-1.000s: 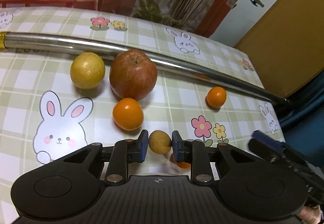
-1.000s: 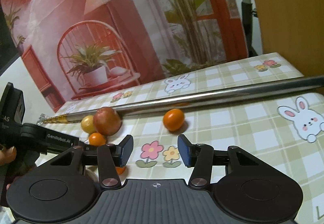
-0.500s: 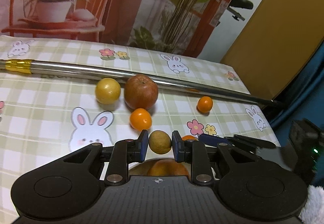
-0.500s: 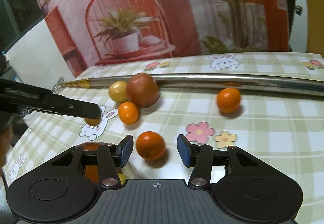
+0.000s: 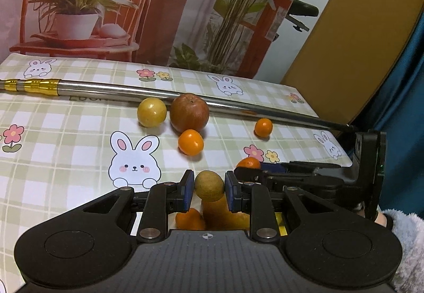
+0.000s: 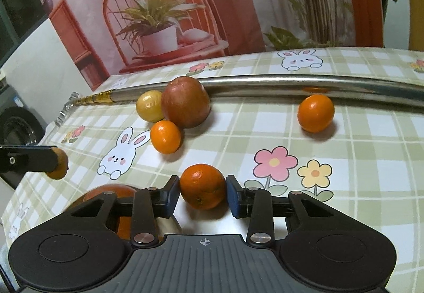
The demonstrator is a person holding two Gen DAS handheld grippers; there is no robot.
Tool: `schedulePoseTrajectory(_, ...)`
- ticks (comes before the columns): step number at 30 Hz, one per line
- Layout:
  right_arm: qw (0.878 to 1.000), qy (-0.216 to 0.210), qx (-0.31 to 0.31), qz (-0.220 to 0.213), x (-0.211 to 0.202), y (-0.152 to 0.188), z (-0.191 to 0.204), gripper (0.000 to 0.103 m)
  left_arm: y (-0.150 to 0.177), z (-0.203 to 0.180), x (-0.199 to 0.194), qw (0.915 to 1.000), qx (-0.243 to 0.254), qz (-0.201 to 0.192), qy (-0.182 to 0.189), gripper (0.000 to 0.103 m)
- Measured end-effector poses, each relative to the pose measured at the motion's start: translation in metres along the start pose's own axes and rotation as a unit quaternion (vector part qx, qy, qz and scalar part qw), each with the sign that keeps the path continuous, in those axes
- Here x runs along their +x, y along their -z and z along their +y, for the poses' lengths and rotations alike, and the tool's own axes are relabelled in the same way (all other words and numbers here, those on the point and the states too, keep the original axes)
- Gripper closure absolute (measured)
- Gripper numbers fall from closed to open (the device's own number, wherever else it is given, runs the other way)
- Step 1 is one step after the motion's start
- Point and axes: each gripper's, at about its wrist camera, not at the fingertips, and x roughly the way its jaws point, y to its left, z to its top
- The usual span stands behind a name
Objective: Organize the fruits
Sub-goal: 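Carry the brown fruit over the plate with the left gripper while the right gripper carries the mandarin there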
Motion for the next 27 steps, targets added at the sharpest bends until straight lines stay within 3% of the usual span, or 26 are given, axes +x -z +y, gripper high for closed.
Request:
schedulePoseTrajectory(16, 0.998, 0.012, 0.02, -0.065, -0.066, 0.016, 0.018, 0.069, 0.028, -0.009, -0.025, 0.9999, -0.004, -0.011, 0.01, 0.077)
schedulePoseTrajectory(27, 0.998, -0.012, -0.004, -0.069, -0.095, 0.039, 0.057, 0.069, 0.05, -0.015, -0.045, 0.9997, -0.015, -0.014, 0.01, 0.077)
